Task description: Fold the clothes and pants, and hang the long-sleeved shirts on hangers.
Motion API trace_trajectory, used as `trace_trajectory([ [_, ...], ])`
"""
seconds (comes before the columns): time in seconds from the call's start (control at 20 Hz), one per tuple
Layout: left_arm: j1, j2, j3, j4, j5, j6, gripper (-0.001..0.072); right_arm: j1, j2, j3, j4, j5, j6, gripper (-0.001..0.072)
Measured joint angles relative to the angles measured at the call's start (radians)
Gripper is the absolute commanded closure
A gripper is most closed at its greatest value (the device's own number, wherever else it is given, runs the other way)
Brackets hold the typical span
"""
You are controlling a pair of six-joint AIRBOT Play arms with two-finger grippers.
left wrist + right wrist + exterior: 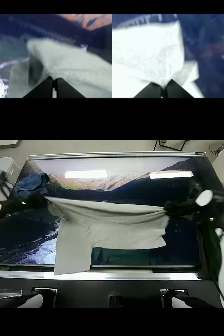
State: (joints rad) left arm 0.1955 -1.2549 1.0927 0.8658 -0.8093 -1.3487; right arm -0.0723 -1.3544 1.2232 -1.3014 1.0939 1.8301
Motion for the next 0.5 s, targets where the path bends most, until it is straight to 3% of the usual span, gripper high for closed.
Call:
trace_trajectory([
  [0.05,0.0,-0.044,-0.006,-0.012,-0.013,-0.018,0.0634,0.0,-0.038,-0.009,0.046,-0.024,0.022,0.0663],
  [0.1,0.0,-0.075,-0.01,-0.025,-0.027,-0.024,0.0526,0.0,-0.068,-0.014,0.09,-0.055,0.039,0.0622],
  [0.2,0.011,-0.114,-0.006,-0.045,-0.043,-0.041,0.0072,-0.01,-0.103,-0.007,0.14,-0.09,0.05,0.0213],
  [0.25,0.024,-0.126,0.008,-0.05,-0.058,-0.044,0.0033,-0.024,-0.113,0.011,0.157,-0.093,0.045,0.008],
  [0.3,0.044,-0.133,0.027,-0.054,-0.078,-0.045,0.0036,-0.05,-0.119,0.039,0.169,-0.076,0.014,0.0055],
  [0.4,0.101,-0.143,0.069,-0.024,-0.153,-0.042,0.0062,-0.123,-0.128,0.1,0.159,0.019,-0.055,0.0087],
  [0.5,0.163,-0.15,0.085,0.042,-0.245,-0.042,0.0215,-0.216,-0.133,0.132,0.105,0.154,-0.104,0.0107],
])
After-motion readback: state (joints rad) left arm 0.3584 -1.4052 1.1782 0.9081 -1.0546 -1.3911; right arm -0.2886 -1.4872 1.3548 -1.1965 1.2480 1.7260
